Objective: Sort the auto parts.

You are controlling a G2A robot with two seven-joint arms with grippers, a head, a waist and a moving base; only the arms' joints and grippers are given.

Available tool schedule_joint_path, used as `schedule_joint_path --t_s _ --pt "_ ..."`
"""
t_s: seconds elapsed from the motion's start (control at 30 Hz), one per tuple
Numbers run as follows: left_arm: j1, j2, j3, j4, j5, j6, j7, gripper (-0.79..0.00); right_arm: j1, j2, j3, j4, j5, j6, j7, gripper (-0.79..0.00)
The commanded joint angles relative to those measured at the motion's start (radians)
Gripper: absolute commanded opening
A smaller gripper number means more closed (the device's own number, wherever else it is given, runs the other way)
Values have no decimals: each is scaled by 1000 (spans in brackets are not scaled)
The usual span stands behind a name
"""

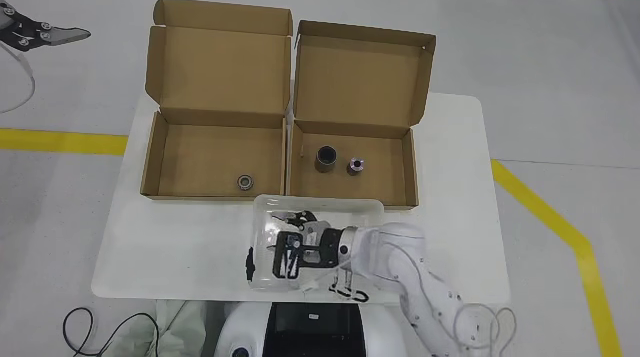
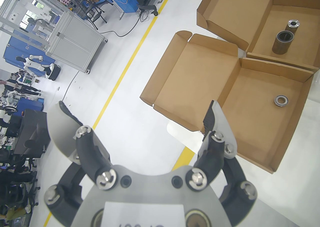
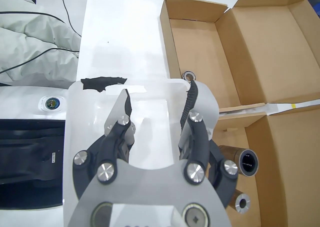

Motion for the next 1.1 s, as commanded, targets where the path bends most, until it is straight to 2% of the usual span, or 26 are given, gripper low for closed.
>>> schedule_joint_path --t_s 0.0,0.3,1.07 --pt "0 0 0 0 0 0 0 0 -11 6 5 0 -11 -1 -14 -413" --pt "0 0 0 0 0 0 0 0 -11 23 -15 39 -25 -26 -13 -416" --pt "0 0 0 0 0 0 0 0 128 2 -170 202 86 14 278 -422"
